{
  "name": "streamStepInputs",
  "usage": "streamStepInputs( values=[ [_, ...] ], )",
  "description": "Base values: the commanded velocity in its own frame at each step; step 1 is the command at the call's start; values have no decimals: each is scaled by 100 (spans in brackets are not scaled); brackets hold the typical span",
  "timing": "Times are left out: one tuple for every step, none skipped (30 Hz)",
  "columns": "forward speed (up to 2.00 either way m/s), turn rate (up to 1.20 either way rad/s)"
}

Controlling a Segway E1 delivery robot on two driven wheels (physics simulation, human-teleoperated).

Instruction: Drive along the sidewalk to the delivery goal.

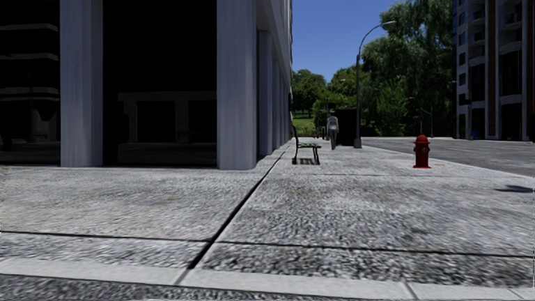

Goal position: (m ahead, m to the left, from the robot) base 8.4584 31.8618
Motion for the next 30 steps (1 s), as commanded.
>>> streamStepInputs(
  values=[
    [173, 56],
    [173, 56],
    [173, 56],
    [173, 56],
    [173, 56],
    [173, 56],
    [173, 57],
    [173, 57],
    [173, 57],
    [173, 58],
    [173, 58],
    [173, 58],
    [173, 58],
    [173, 58],
    [173, 58],
    [173, 58],
    [173, 58],
    [173, 58],
    [173, 58],
    [173, 58],
    [173, 58],
    [173, 58],
    [173, 58],
    [173, 58],
    [173, 58],
    [173, 58],
    [173, 58],
    [173, 58],
    [173, 58],
    [173, 58]
  ],
)
